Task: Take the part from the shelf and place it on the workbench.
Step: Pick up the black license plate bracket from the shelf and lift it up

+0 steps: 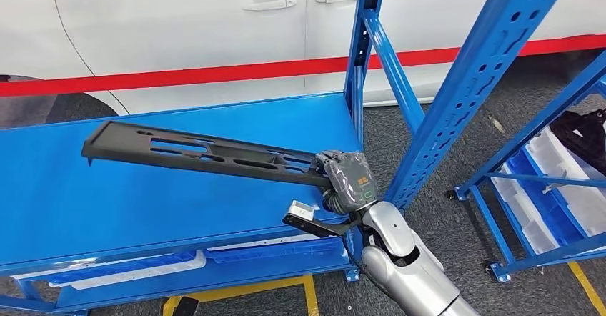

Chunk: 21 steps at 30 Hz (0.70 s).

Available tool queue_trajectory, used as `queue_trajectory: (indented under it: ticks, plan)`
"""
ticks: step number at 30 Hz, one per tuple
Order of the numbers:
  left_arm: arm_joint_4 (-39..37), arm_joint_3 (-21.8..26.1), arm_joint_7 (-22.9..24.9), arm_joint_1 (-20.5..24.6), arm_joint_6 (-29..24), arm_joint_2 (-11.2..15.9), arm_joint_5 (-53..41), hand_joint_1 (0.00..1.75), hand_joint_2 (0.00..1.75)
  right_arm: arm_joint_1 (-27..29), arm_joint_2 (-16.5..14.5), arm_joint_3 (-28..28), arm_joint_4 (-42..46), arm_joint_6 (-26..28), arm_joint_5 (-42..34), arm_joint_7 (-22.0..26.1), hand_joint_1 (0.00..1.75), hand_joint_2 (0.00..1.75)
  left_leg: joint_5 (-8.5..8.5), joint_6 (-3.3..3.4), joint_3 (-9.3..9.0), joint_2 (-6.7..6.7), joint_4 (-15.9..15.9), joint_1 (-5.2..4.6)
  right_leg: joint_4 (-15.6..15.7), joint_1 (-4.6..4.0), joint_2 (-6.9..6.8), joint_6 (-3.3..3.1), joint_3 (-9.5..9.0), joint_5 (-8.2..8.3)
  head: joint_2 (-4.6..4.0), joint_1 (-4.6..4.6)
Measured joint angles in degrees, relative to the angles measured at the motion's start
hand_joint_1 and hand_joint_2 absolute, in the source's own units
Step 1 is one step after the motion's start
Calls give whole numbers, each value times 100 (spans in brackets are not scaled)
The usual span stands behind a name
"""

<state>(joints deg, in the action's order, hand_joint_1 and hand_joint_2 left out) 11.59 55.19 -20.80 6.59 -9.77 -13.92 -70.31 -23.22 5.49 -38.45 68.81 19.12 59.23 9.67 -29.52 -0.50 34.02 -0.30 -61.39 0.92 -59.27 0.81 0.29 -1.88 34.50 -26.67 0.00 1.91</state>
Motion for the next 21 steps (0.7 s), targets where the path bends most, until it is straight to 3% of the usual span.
queue_trajectory:
  ticks: [3, 4, 5, 7, 9, 10, 13, 15, 17, 19, 20, 21]
  plan:
    - [0, 0, -2, -8, -6, 0, 10, 0, 0, 50, 0, 12, 149, 67, 22, 5, 175, 175, -499, -57, 510, 3, -1113, 11, 0, -11, -11, -45, -2, -5, 0, 1]
    - [0, 0, -5, -15, -11, 0, 18, 0, 0, 83, -1, 12, 228, 107, 65, -9, 175, 175, -537, -64, 626, 3, -1340, 12, -5, -15, -12, -50, -3, -10, 0, 0]
    - [0, 0, -11, -20, -16, 0, 26, 0, 0, 111, -2, 12, 325, 147, 134, -37, 175, 175, -457, -62, 636, 3, -1334, 12, -12, -17, -10, -53, -5, -15, 0, -1]
    - [1, 0, -34, -23, -26, 1, 45, 0, 0, 141, -11, 10, 602, 218, 387, -152, 175, 175, -39, -27, 339, 3, -656, 10, -28, -17, 1, -45, -23, -36, 0, -1]
    - [1, -1, -64, -18, -31, 3, 49, 0, 0, 146, -32, -12, 901, 253, 730, -293, 175, 175, 244, 26, -3, 1, 74, -15, -45, -32, 13, -11, -28, -57, -1, 0]
    - [1, -5, -84, -17, -26, 4, 39, 0, 0, 151, -44, -43, 1025, 261, 914, -362, 175, 175, 275, 47, -80, -2, 246, -29, -49, -39, 15, 11, -21, -58, 0, 1]
    - [0, -20, -178, -35, 71, 4, 14, 0, 0, 185, -79, -217, 1302, 310, 1439, -573, 175, 175, 277, 112, -104, -1, 325, -24, -37, -43, 12, 86, -14, -54, -1, 2]
    - [0, -24, -259, -38, 174, 3, 30, 0, 87, 189, -94, -371, 1450, 372, 1725, -707, 175, 175, 316, 187, -134, 11, 392, 10, -228, -48, 6, 132, 61, -213, -1, 4]
    - [0, -33, -328, -34, 248, 3, 53, 0, 175, 187, -96, -536, 1559, 415, 1936, -805, 175, 175, 333, 228, -146, 16, 418, 20, -850, -42, 0, 162, 338, -566, 0, 5]
    - [1, -40, -363, -43, 279, 8, 66, 0, 175, 191, -96, -689, 1628, 426, 2076, -883, 175, 175, 329, 233, -141, 16, 408, 16, -1510, -30, -1, 183, 650, -805, -1, 5]
    - [0, -42, -370, -49, 282, 11, 69, 0, 175, 190, -96, -756, 1658, 431, 2133, -921, 175, 175, 323, 232, -140, 13, 397, 16, -1584, -23, -1, 187, 689, -764, -1, 4]
    - [0, -42, -374, -54, 282, 15, 72, 0, 175, 185, -96, -819, 1691, 436, 2191, -958, 175, 175, 312, 227, -141, 8, 382, 16, -1434, -14, -3, 185, 619, -618, -1, 4]
